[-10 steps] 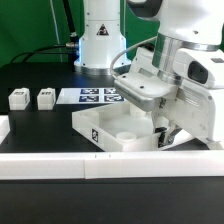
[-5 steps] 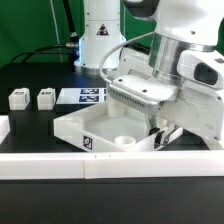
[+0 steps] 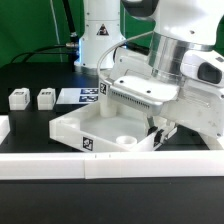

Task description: Assemble square table

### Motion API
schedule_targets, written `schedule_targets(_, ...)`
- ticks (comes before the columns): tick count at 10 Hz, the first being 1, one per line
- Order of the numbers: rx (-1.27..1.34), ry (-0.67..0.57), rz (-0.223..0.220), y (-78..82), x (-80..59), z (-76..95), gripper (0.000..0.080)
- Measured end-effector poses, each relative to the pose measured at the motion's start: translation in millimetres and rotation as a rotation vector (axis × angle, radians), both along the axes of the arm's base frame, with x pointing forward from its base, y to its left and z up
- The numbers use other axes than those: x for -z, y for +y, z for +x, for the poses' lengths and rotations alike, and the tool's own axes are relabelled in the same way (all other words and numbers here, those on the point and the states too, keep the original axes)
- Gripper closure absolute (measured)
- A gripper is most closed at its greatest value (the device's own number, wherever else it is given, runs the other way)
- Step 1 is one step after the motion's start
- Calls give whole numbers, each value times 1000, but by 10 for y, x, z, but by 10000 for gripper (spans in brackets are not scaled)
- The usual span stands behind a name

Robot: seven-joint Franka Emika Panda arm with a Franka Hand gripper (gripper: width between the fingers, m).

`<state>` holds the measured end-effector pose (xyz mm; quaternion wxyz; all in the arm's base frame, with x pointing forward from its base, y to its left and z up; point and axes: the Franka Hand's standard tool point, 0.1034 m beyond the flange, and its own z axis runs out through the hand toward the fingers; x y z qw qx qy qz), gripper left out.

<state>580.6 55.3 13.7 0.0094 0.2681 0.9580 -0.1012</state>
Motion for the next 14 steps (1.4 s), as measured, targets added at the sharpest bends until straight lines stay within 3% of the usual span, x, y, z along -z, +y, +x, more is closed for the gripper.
schedule_targets(4,-159,57,-13,-68,2,-61,739)
schedule_targets(5,-233,68,-9,54,-15,-86,739)
schedule_targets(6,-370,92,18,216,-8,-104,739)
schedule_targets(8,-586,127,80,159,4,-104,739)
schedule_targets(13,-594,134,91,123,8,-138,731)
schedule_targets(14,-553,138,87,214,8,-123,731)
